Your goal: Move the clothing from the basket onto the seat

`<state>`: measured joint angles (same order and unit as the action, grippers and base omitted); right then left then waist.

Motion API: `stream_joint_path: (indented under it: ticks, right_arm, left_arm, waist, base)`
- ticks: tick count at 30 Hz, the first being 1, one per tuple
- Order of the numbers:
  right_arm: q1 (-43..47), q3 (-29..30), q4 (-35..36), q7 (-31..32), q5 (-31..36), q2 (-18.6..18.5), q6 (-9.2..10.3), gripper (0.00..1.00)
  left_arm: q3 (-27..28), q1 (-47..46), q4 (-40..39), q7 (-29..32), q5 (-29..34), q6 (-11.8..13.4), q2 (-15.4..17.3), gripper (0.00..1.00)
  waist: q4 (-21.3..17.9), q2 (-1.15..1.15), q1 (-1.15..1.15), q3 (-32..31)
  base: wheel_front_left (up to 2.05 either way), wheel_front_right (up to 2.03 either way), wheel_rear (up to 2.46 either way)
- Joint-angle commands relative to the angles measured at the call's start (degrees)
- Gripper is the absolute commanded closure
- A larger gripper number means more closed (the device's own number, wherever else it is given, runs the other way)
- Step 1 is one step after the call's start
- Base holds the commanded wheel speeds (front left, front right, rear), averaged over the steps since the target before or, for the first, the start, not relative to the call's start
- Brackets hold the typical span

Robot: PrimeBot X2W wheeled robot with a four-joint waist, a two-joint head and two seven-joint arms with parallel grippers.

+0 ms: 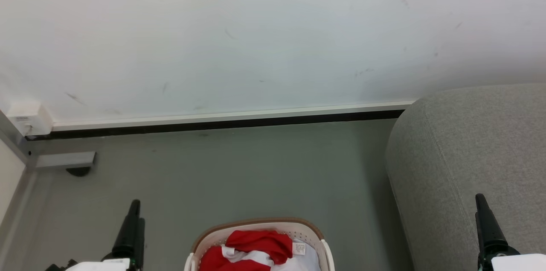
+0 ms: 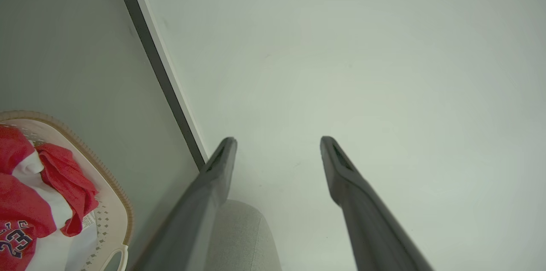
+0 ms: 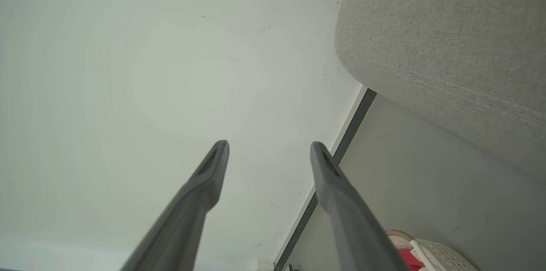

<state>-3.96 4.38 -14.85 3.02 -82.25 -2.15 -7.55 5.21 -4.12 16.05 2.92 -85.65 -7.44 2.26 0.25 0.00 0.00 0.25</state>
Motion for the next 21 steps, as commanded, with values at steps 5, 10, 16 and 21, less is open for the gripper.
stream_joint_path:
  ticks: [5,10,16,21]
  right_arm:
    - [-0.63,-1.39,2.42,-1.81,10.62,-0.62,0.02,0.00]
    - [-0.59,-2.72,3.25,-3.03,18.32,-0.97,0.02,0.00]
    - [-0.45,-4.17,3.74,-4.41,25.64,-1.24,0.03,0.00]
    - [-0.38,-4.84,3.99,-5.28,29.56,-1.30,0.03,0.00]
  left_arm:
    - [-0.17,-0.50,-2.19,-1.73,8.89,0.43,0.39,0.00]
    - [-0.91,-0.04,-3.18,-2.95,15.31,0.84,0.43,0.00]
    - [-1.47,0.32,-3.96,-4.29,21.31,1.34,0.46,0.00]
    - [-1.69,0.56,-4.37,-5.18,24.41,1.52,0.49,0.00]
  waist:
    - [0.10,0.00,0.00,0.04]
    - [0.20,0.00,0.00,0.06]
    - [0.30,0.00,0.00,0.01]
    - [0.35,0.00,0.00,-0.01]
  base:
    - [0.00,0.00,0.00]
    - [0.00,0.00,0.00]
    - [0.00,0.00,0.00]
    - [0.00,0.00,0.00]
